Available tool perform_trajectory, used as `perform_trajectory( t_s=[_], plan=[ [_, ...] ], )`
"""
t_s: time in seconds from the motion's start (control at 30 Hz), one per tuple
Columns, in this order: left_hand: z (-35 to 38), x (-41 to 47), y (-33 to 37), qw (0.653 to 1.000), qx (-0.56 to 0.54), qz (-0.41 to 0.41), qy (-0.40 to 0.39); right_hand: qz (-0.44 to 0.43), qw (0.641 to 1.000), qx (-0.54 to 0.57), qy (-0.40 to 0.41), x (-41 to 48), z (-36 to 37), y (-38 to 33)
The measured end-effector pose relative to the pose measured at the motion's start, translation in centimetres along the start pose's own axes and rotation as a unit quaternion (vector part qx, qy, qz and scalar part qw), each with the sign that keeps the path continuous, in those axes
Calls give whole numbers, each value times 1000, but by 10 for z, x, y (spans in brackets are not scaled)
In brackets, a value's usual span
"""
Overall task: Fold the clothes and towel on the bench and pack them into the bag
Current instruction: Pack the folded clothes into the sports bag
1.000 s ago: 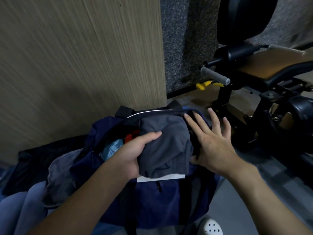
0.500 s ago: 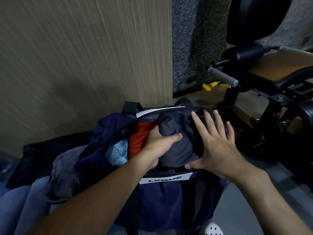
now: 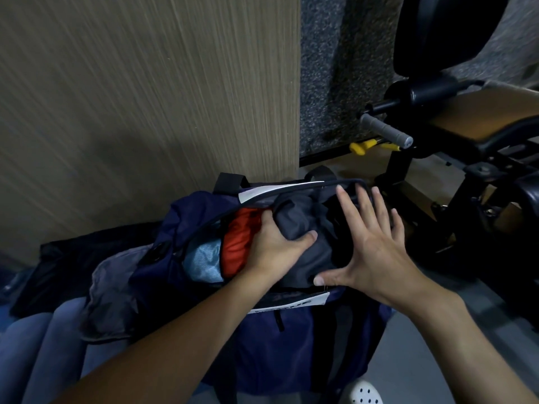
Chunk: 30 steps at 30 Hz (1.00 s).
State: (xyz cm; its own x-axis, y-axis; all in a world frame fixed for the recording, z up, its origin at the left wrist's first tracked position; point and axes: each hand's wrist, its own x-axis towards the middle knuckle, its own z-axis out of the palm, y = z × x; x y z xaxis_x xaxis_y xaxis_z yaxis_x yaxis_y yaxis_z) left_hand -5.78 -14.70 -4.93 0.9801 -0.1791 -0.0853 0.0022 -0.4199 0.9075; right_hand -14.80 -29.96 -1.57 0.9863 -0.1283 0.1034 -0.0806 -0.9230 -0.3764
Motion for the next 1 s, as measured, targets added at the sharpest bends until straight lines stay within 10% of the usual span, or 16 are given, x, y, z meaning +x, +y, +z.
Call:
perform_trajectory(
  t_s=[0.17,0.4,0.73,1.0],
  plan=[
    [-5,-8,4,994,76,73,3,-1,1000,4,1,0,0,-1],
    [5,-6,5,993,-98,19,-55,0,1000,25,16,0,-1,-1],
    [0,-24,19,974,197,99,-51,0,999,37,21,0,1,2],
    [-5,-30,24,877,426,220,-28,-14,998,59,30,-1,1,5]
  ],
)
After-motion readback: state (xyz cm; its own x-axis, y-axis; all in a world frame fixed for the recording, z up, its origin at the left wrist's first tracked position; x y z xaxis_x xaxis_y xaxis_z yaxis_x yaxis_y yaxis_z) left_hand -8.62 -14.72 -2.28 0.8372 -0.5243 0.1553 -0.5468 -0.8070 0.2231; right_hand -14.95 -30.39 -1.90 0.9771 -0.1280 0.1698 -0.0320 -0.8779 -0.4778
